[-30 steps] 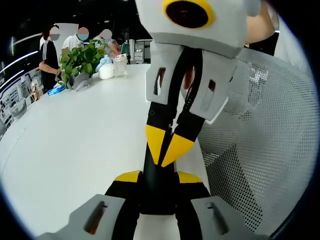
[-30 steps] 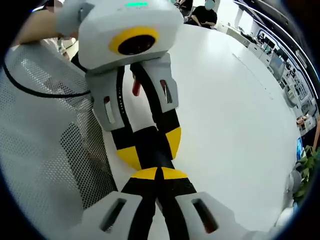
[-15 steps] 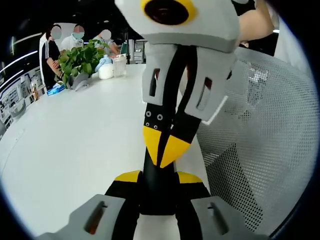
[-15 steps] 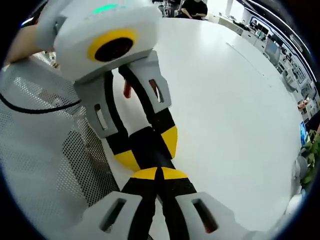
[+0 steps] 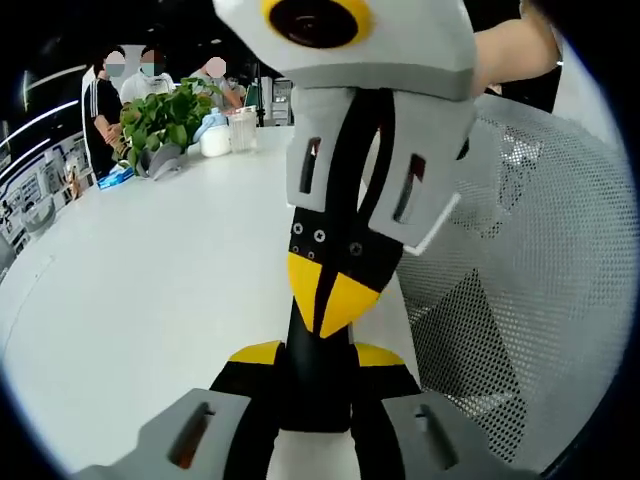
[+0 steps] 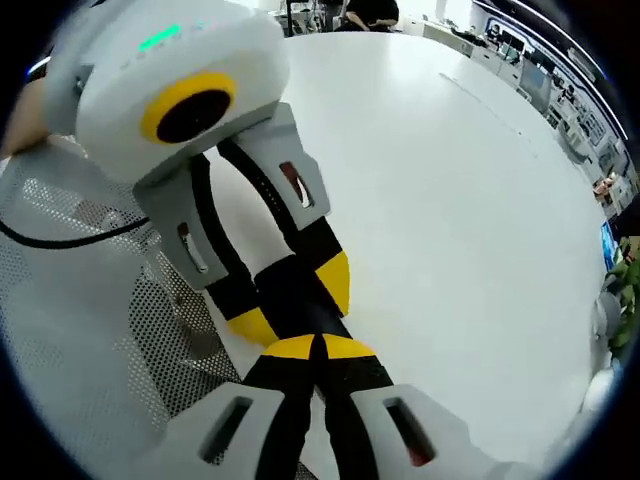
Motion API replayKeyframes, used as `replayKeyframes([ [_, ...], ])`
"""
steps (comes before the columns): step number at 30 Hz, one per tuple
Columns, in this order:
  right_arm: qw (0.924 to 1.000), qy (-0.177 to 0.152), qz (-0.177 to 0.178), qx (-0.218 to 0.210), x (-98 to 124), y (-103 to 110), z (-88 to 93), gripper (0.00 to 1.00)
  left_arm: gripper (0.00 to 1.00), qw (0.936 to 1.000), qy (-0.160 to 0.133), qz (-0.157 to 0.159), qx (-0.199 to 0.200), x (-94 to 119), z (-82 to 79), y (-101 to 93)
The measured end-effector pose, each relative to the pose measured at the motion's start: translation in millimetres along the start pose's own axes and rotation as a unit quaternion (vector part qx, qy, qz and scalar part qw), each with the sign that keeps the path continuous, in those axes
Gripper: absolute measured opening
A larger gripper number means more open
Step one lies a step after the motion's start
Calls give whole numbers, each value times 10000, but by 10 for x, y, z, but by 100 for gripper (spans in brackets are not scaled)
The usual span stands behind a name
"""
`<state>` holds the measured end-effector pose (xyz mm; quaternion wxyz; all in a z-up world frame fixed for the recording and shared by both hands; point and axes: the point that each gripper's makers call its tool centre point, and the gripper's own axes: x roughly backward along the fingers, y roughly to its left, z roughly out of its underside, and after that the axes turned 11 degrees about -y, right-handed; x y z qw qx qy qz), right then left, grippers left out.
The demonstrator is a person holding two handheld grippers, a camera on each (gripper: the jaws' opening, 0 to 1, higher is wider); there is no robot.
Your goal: Press the specified remote control buttons in sequence, fully releasing each button before pressing the next.
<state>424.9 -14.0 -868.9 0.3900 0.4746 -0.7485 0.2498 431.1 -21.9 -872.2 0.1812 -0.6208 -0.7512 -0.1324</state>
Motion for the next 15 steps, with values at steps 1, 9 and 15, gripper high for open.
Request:
replayKeyframes([
  [1,9998,-95,78,140,-3,5,-13,0,20,10000,30,-77,3,6,3,-1],
  [9,9947,-867,-361,413,27,15,-22,0,20,9992,64,-386,110,6,-8,-3],
  [15,9939,-904,-588,214,114,-20,57,15,20,9991,59,-389,152,3,5,12],
])
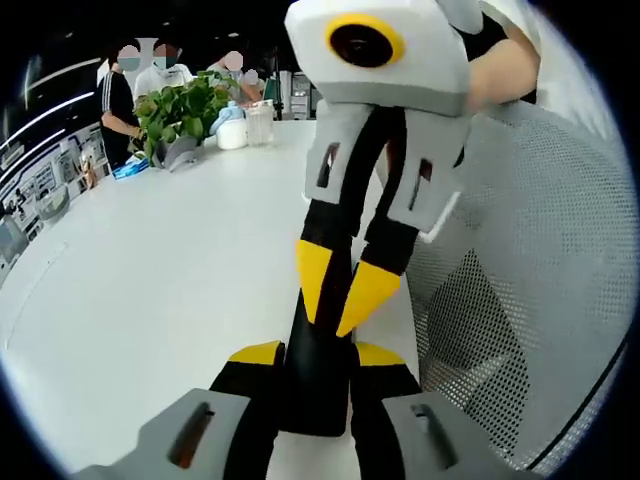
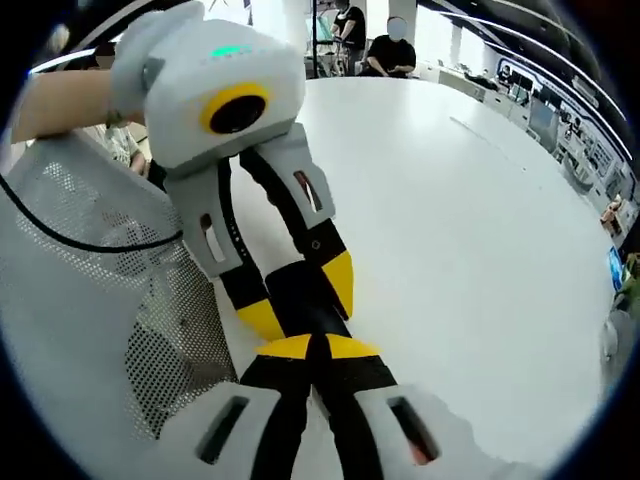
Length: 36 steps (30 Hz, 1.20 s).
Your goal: Press the specified remote control buttons in sequence, fully releasing each button before pressing the next.
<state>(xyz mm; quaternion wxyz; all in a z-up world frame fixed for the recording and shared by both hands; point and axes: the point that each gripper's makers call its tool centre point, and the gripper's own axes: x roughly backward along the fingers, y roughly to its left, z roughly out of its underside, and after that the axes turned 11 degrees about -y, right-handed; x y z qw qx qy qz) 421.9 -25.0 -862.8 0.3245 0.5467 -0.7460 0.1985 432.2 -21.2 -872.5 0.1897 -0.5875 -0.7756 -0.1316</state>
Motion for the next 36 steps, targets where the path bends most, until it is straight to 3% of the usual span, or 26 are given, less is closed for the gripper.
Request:
replayKeyframes([
  [2,9996,282,-71,-55,95,-18,109,18,20,10000,28,0,-18,-6,4,4],
  [4,9988,263,158,388,224,-186,159,17,20,9999,94,-1,-37,-15,5,3],
  [8,9946,687,-9,781,270,-231,353,25,20,9992,368,-19,-123,-29,9,-6],
  [10,9915,679,-53,1104,232,-251,359,26,20,9979,633,-36,-136,-31,24,-4],
  [14,9919,649,-167,1075,141,-218,320,27,20,9962,849,-113,-159,-54,21,-14],
  [18,9901,803,-329,1106,94,-208,303,27,20,9958,901,-171,-80,-40,31,-11],
  [24,9906,699,-415,1100,97,-200,310,26,21,9961,846,-223,57,-27,33,0],
  [27,9918,674,-401,1006,93,-199,307,25,28,9981,522,-142,279,-57,-11,-3],
  [30,9926,687,-386,926,91,-206,305,25,35,9967,602,-325,440,-42,-12,96],
  [36,9925,689,-393,934,88,-225,305,24,44,9964,577,-285,545,-53,-57,30],
])
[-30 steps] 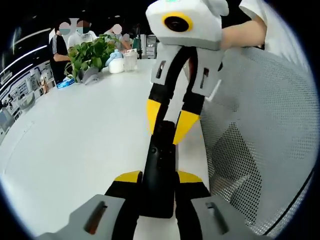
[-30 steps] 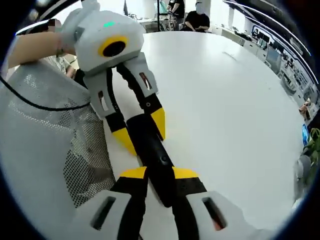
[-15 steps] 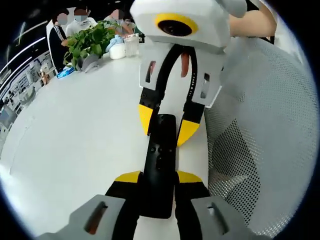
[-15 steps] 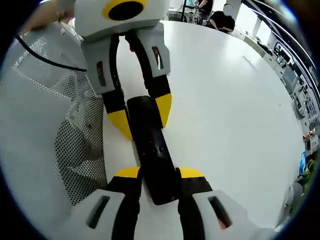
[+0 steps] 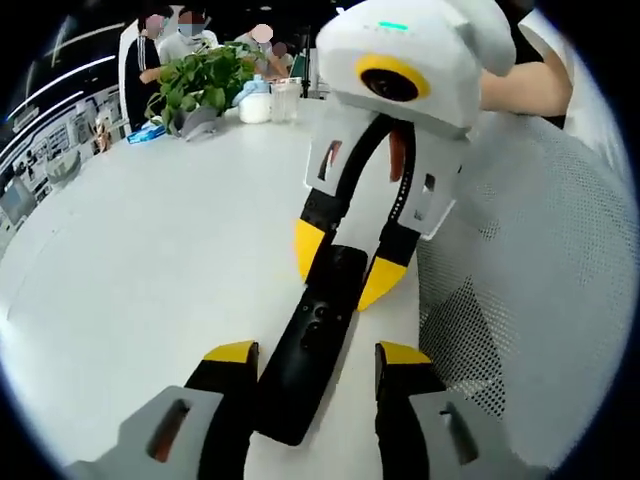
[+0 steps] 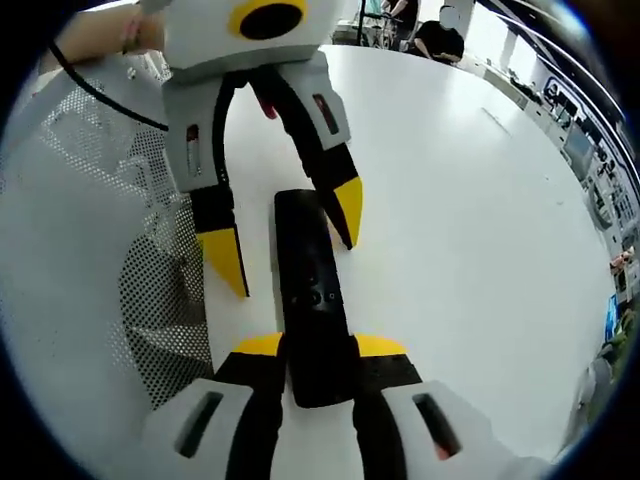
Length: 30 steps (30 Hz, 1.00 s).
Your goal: Press the specified remote control buttons in sequence, fully releasing each button before pressing the next.
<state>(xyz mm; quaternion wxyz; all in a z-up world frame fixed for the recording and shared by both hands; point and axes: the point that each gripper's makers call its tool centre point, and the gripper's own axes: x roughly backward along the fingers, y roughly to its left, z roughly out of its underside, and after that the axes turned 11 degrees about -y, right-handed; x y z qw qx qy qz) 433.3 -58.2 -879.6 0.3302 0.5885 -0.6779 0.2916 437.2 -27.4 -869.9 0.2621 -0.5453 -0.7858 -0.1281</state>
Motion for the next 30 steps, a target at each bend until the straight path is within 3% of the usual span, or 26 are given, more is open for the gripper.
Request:
replayKeyframes([
  [5,10000,47,-20,71,-3,2,0,24,46,9993,-131,-32,361,10,-32,-20],
  [10,10000,-4,-22,18,0,-1,6,24,48,9994,-92,-159,290,16,17,40],
  [14,10000,0,14,-57,-6,-2,-2,24,58,9984,-224,-166,490,-9,-62,48],
  [15,10000,8,19,-42,-6,0,-2,24,61,9985,-242,-217,447,-4,-83,61],
  [17,10000,-19,16,-39,-6,-4,0,24,69,9979,-234,-609,21,33,-132,222],
  [19,10000,-51,0,-55,-4,-8,1,24,74,9957,-434,-811,63,88,-229,294],
  [22,10000,11,-16,-20,-8,0,-7,24,83,9899,-714,-1214,140,275,-393,443],
  [24,10000,77,-6,1,-11,6,-11,24,87,9865,-699,-1478,46,430,-463,515],
  [30,9999,110,-48,12,-8,1,-3,24,96,9701,-1360,-1995,244,977,-863,461],
])
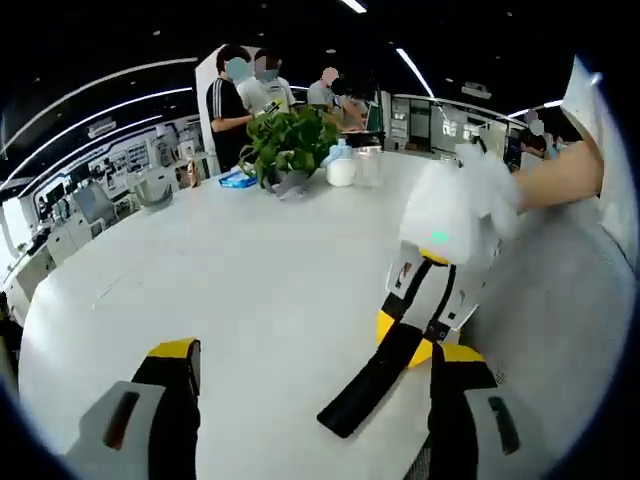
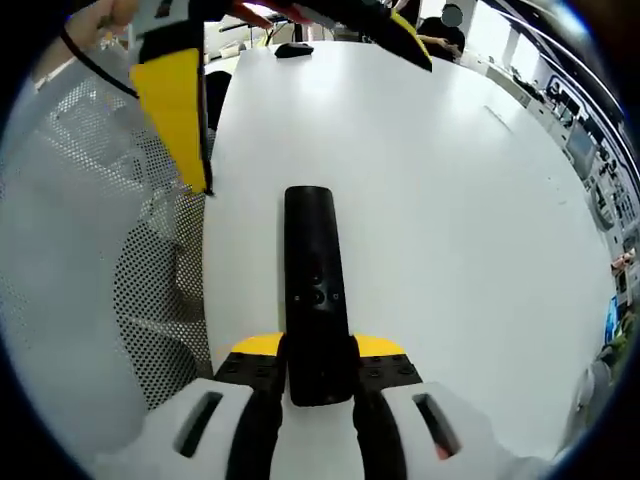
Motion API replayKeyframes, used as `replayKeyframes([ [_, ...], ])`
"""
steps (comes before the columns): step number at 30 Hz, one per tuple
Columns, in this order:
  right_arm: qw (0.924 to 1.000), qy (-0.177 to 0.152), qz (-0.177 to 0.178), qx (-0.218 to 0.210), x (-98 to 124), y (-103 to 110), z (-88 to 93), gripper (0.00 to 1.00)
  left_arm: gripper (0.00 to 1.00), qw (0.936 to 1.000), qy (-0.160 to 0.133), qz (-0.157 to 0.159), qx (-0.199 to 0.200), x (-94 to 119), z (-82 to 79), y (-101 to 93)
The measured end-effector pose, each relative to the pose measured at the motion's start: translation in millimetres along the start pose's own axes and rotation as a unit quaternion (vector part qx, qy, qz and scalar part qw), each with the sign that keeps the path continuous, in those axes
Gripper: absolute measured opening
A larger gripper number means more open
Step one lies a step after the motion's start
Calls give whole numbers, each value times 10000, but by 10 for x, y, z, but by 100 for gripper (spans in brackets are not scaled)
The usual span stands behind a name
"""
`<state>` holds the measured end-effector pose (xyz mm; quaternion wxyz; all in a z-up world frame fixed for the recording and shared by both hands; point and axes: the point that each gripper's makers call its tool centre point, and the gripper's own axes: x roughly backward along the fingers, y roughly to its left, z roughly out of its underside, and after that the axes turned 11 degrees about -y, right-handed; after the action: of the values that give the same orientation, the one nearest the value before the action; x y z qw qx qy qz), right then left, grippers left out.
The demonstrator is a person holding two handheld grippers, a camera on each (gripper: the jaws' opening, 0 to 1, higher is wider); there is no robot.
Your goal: Press the specified remote control buttons in sequence, fully releasing each button before pressing the next.
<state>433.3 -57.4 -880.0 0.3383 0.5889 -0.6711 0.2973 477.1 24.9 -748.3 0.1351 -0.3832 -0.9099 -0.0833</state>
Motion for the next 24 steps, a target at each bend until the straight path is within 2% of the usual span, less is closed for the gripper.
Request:
replayKeyframes([
  [2,10000,25,2,8,-1,2,-2,24,98,9996,-215,-59,150,142,-127,-32],
  [6,10000,-2,-1,9,2,0,-1,24,99,9969,-591,-453,252,360,-337,11],
  [8,10000,-4,-2,23,1,1,-1,24,99,9957,-734,-503,247,457,-399,-7],
  [10,10000,-13,1,28,1,1,-2,24,99,9949,-755,-624,222,557,-420,-28],
  [12,10000,-21,-1,16,1,2,-1,24,99,9939,-749,-802,83,640,-418,-3],
  [16,10000,-45,11,-7,3,1,-2,24,99,9917,-611,-1133,77,823,-308,28],
  [17,10000,-51,11,-11,3,1,-2,24,99,9883,-653,-1379,86,893,-268,80],
  [18,10000,-57,11,-21,3,0,-2,24,99,9865,-540,-1546,4,965,-187,115],
  [19,10000,-61,12,-27,4,0,-2,24,99,9861,-495,-1587,-3,998,-139,125],
  [21,10000,-87,17,-42,2,-3,-6,24,99,9826,-579,-1764,45,1082,-106,148],
  [22,9999,-94,20,-48,1,-4,-7,24,99,9785,-706,-1925,200,1118,-106,178],
  [24,9999,-112,24,-61,0,-4,-9,24,99,9733,-926,-2051,443,1132,-110,219],
])
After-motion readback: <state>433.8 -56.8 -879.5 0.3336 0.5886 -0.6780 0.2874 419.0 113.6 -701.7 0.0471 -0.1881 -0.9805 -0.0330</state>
